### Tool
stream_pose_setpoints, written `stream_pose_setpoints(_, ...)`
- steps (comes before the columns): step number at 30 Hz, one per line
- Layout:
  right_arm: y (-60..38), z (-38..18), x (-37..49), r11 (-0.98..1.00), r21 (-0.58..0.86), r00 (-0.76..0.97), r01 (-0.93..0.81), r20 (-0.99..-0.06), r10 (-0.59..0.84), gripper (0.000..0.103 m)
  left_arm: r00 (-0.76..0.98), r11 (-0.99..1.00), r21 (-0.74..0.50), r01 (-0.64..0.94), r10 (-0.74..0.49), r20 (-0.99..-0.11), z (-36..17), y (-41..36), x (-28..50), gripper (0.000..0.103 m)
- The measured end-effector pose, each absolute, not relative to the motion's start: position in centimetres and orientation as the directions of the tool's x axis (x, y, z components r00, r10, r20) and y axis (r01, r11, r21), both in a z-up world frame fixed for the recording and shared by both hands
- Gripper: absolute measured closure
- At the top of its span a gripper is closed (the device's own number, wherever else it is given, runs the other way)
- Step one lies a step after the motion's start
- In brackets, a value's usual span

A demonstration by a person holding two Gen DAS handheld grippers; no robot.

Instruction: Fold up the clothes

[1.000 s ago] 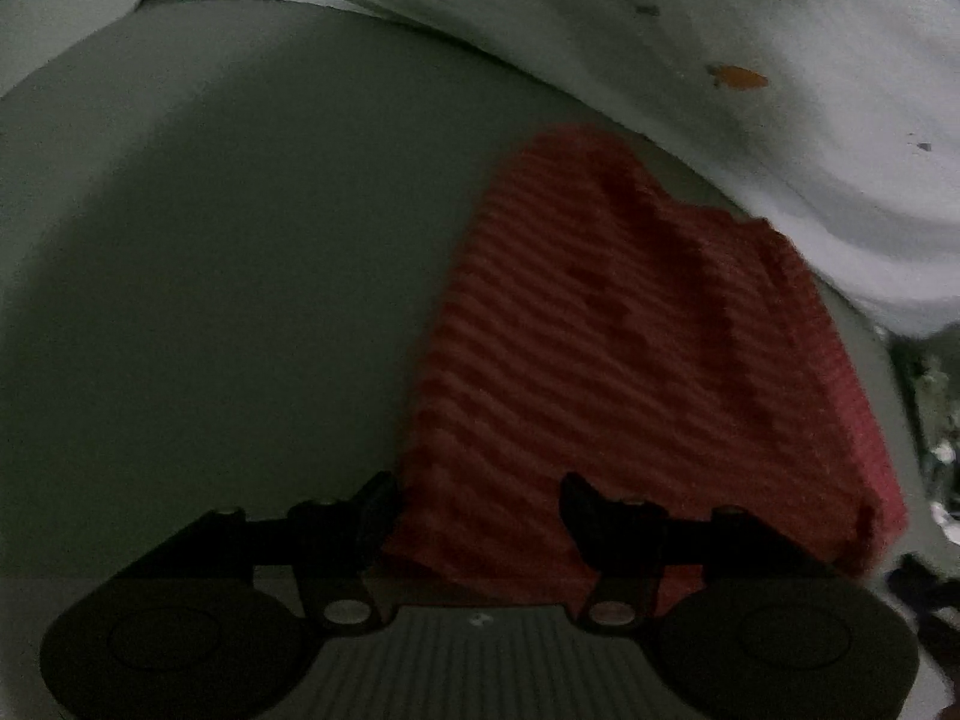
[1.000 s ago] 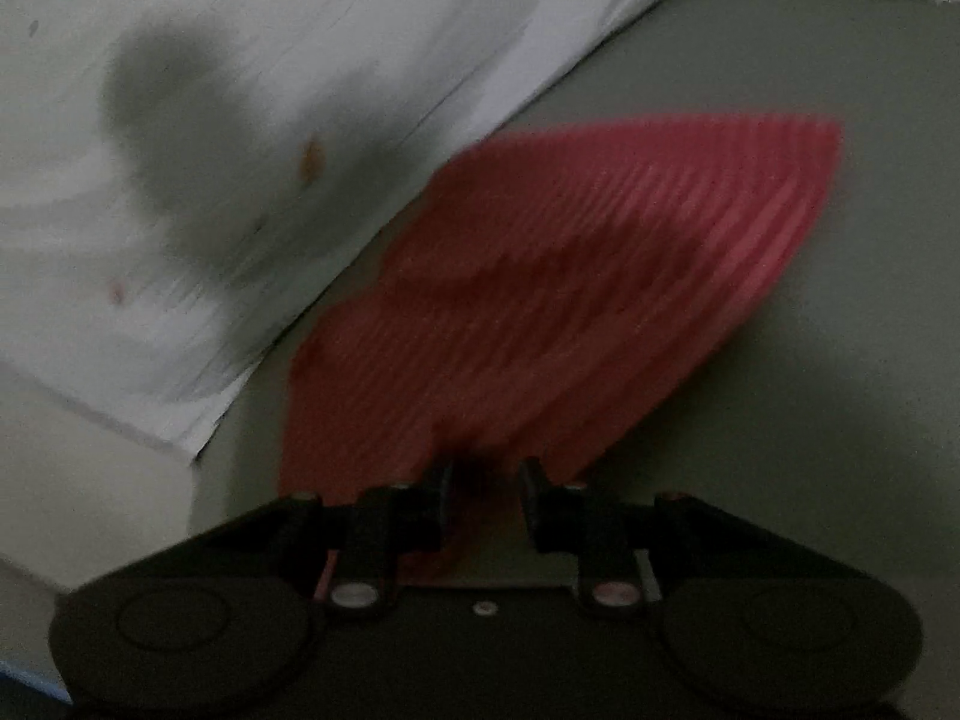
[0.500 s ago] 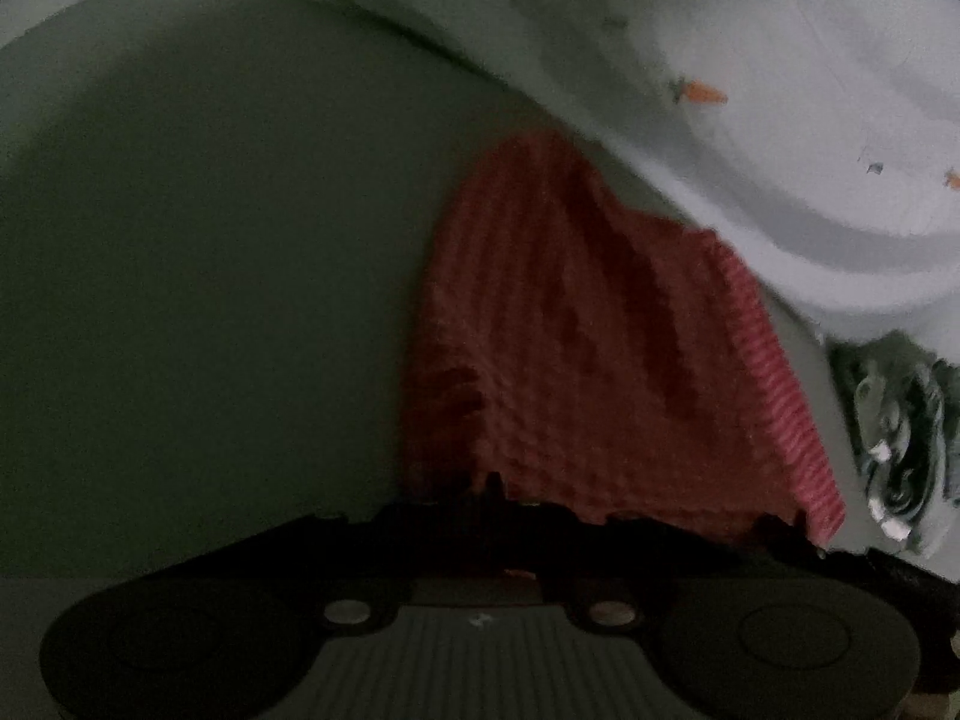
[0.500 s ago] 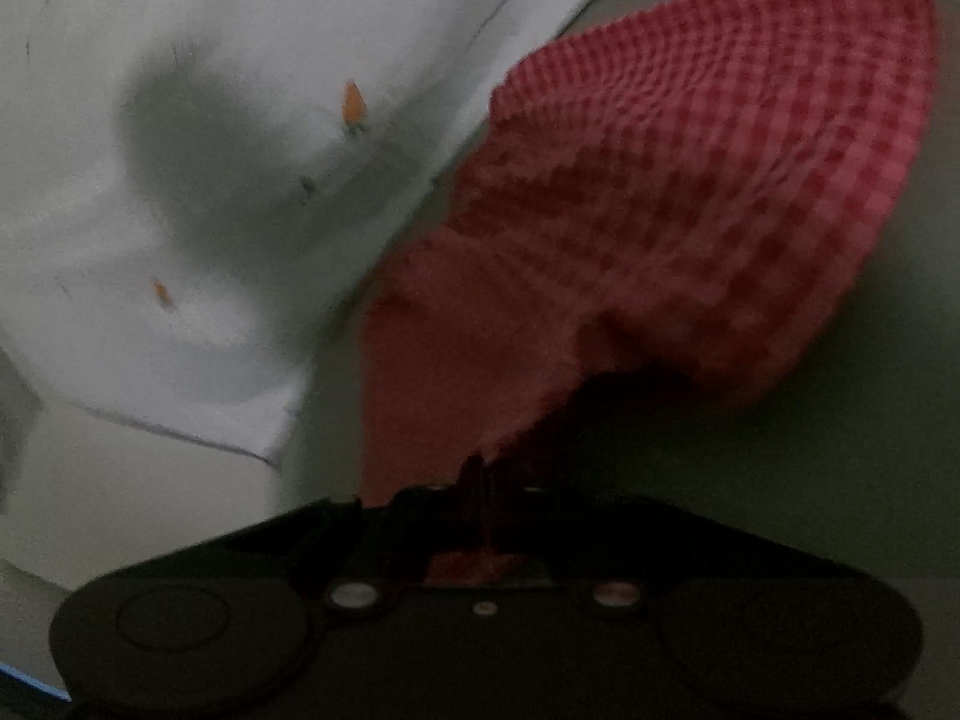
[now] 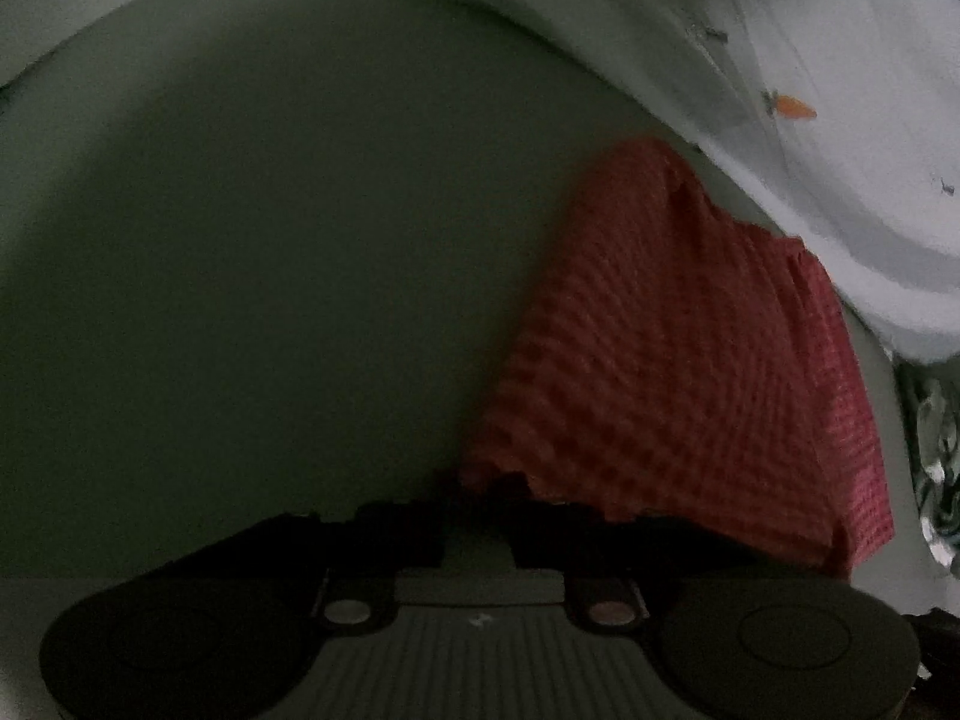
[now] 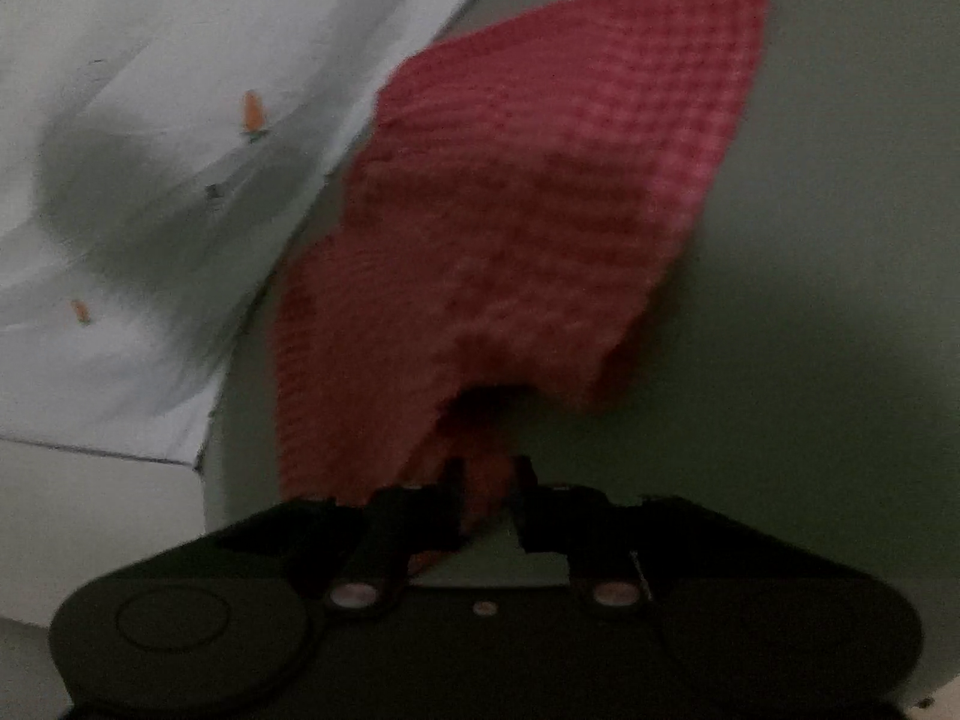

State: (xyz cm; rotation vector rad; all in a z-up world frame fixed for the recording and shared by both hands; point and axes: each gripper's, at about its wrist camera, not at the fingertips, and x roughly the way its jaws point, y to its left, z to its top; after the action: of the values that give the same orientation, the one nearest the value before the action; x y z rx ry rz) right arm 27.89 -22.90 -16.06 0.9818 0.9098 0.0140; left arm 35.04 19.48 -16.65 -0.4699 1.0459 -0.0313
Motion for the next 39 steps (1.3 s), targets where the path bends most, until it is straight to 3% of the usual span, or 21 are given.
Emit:
stream_pose_setpoints(3, -21.6, -15.6, 28.8, 0.535, 0.777, 0.659, 0.332, -0.597, 0.458, 0.08, 0.526, 0.889, -0.41, -0.205, -0.253, -0.812, -16.5, 19.9, 34.7, 0.068)
stream_pose_setpoints(7, -19.4, -17.9, 30.6, 0.28, 0.881, 0.656, 0.382, -0.472, 0.589, 0.08, 0.52, 0.856, -0.473, -0.207, -0.313, -0.795, -16.7, 20.3, 34.8, 0.068)
stream_pose_setpoints(9, -17.4, -18.7, 31.8, 0.257, 0.878, 0.627, 0.404, -0.471, 0.621, 0.08, 0.515, 0.861, -0.47, -0.195, -0.318, -0.796, -16.9, 20.3, 34.8, 0.068)
stream_pose_setpoints(14, -12.1, -15.8, 33.9, 0.587, 0.766, 0.548, 0.262, -0.619, 0.563, 0.081, 0.523, 0.851, -0.488, -0.192, -0.332, -0.785, -16.9, 21.3, 34.4, 0.068)
stream_pose_setpoints(23, -12.3, -15.8, 34.9, 0.515, 0.798, 0.578, 0.313, -0.59, 0.563, 0.081, 0.533, 0.893, -0.444, -0.076, -0.34, -0.775, -18.0, 19.9, 37.5, 0.068)
stream_pose_setpoints(26, -14.0, -15.6, 34.3, 0.508, 0.793, 0.603, 0.336, -0.595, 0.531, 0.081, 0.541, 0.916, -0.398, -0.057, -0.307, -0.783, -18.4, 18.8, 38.3, 0.073)
stream_pose_setpoints(27, -14.6, -15.6, 34.1, 0.5, 0.794, 0.611, 0.346, -0.595, 0.522, 0.081, 0.538, 0.914, -0.403, -0.051, -0.315, -0.782, -18.4, 18.5, 38.6, 0.09)
stream_pose_setpoints(28, -15.4, -15.6, 33.7, 0.485, 0.797, 0.621, 0.36, -0.592, 0.513, 0.081, 0.532, 0.909, -0.414, -0.046, -0.328, -0.781, -18.4, 18.3, 38.8, 0.099)
stream_pose_setpoints(34, -20.5, -16.8, 32.4, 0.378, 0.829, 0.677, 0.413, -0.557, 0.482, 0.081, 0.556, 0.84, -0.54, -0.048, -0.427, -0.713, -16.5, 16.6, 39.3, 0.101)
stream_pose_setpoints(39, -25.3, -18.3, 31.2, 0.19, 0.87, 0.726, 0.455, -0.485, 0.487, 0.081, 0.557, 0.749, -0.661, 0.048, -0.569, -0.605, -13.6, 11.0, 40.5, 0.101)
